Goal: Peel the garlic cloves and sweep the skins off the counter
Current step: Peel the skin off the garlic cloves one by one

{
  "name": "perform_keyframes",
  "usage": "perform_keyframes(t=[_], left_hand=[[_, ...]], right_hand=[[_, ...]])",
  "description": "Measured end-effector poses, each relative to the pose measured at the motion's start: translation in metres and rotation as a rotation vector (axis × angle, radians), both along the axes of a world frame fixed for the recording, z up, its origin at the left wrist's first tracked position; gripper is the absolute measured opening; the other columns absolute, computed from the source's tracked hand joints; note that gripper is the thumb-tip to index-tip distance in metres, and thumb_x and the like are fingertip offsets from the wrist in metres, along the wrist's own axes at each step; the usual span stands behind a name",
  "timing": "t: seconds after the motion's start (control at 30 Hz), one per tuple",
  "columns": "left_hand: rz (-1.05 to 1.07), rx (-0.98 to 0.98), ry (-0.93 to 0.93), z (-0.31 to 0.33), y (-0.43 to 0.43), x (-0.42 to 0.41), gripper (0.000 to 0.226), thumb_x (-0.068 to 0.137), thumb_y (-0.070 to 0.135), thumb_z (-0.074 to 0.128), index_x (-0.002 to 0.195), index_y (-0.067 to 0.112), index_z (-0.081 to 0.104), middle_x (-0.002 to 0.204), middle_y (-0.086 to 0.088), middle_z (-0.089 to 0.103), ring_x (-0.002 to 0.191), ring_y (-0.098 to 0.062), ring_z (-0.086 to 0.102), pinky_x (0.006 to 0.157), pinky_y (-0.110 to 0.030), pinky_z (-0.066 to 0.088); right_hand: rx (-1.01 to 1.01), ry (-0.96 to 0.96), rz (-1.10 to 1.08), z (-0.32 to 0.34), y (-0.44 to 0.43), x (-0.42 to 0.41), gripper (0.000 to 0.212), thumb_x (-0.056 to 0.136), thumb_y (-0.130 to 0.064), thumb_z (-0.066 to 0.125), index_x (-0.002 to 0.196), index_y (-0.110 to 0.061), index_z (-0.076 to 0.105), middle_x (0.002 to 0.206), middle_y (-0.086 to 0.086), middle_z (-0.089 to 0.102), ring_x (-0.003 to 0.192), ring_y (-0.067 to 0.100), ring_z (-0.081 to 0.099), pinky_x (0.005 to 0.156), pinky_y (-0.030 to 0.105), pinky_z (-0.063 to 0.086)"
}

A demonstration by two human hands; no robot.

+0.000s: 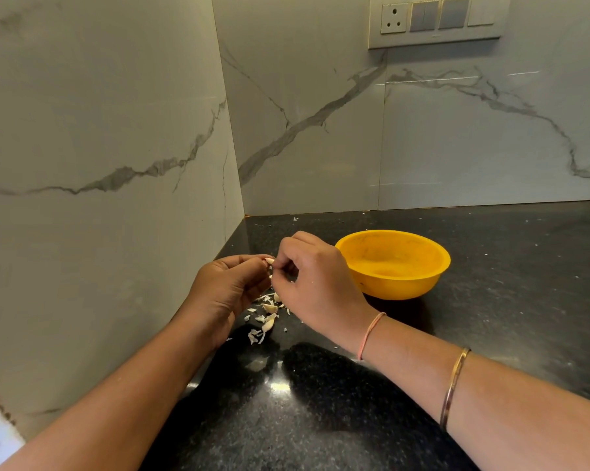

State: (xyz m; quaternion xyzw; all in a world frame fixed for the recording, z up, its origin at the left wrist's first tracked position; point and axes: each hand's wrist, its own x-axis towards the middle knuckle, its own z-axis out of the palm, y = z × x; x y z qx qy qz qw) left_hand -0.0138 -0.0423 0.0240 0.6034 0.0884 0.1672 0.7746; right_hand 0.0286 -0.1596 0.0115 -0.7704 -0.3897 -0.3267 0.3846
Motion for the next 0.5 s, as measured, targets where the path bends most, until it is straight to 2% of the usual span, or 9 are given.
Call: perform_keyframes(t=[0.1, 0.17, 0.23, 0.33, 0.4, 0.5], left_hand=[[0.009, 0.031, -0.008, -0.0005, 0.0006, 0.0003, 0.010, 0.082, -0.002, 0.061, 0.078, 0.003, 0.068, 0.071, -0.007, 0.072, 0.068, -0.015, 0.068, 0.068, -0.022, 0.058], [0.022, 0.042, -0.006, -0.0009, 0.0016, 0.0011, 0.011, 0.082, -0.002, 0.062, 0.076, 0.004, 0.069, 0.073, -0.008, 0.072, 0.073, -0.017, 0.067, 0.070, -0.023, 0.058], [0.027, 0.045, -0.005, -0.0008, 0.0022, 0.0015, 0.011, 0.081, -0.001, 0.063, 0.076, 0.005, 0.070, 0.076, -0.009, 0.071, 0.076, -0.018, 0.065, 0.069, -0.022, 0.058], [0.020, 0.040, 0.001, 0.0005, 0.0013, 0.0006, 0.009, 0.081, 0.002, 0.064, 0.077, 0.006, 0.071, 0.071, -0.006, 0.071, 0.072, -0.014, 0.064, 0.062, -0.018, 0.056], [0.004, 0.038, 0.008, 0.0011, 0.0005, -0.0002, 0.007, 0.080, 0.003, 0.065, 0.078, 0.005, 0.071, 0.071, -0.005, 0.072, 0.072, -0.014, 0.066, 0.064, -0.018, 0.057], [-0.011, 0.033, 0.005, 0.0016, 0.0002, -0.0016, 0.007, 0.081, 0.002, 0.064, 0.080, 0.004, 0.070, 0.072, -0.006, 0.073, 0.070, -0.013, 0.068, 0.065, -0.019, 0.057]], right_hand=[[0.053, 0.049, 0.018, 0.0003, 0.0005, 0.0009, 0.010, 0.076, -0.003, 0.067, 0.071, -0.009, 0.061, 0.070, -0.003, 0.053, 0.062, 0.010, 0.049, 0.050, 0.013, 0.036], [0.099, 0.113, 0.048, 0.0005, -0.0003, 0.0022, 0.007, 0.078, -0.004, 0.067, 0.076, -0.009, 0.062, 0.071, 0.001, 0.059, 0.063, 0.012, 0.055, 0.052, 0.021, 0.048], [0.143, 0.193, 0.076, 0.0007, -0.0011, 0.0033, 0.006, 0.080, -0.004, 0.066, 0.081, -0.009, 0.061, 0.072, 0.002, 0.062, 0.064, 0.011, 0.058, 0.055, 0.026, 0.053], [0.146, 0.226, 0.075, 0.0000, -0.0015, 0.0042, 0.008, 0.082, -0.004, 0.065, 0.083, -0.009, 0.060, 0.074, 0.003, 0.063, 0.066, 0.013, 0.059, 0.057, 0.027, 0.053], [0.118, 0.190, 0.058, -0.0006, -0.0014, 0.0043, 0.009, 0.081, -0.004, 0.065, 0.081, -0.010, 0.058, 0.074, 0.003, 0.061, 0.067, 0.014, 0.058, 0.056, 0.025, 0.051], [0.050, 0.056, 0.010, -0.0013, -0.0003, 0.0032, 0.012, 0.080, -0.002, 0.064, 0.076, -0.010, 0.056, 0.071, 0.001, 0.054, 0.063, 0.013, 0.049, 0.051, 0.015, 0.037]])
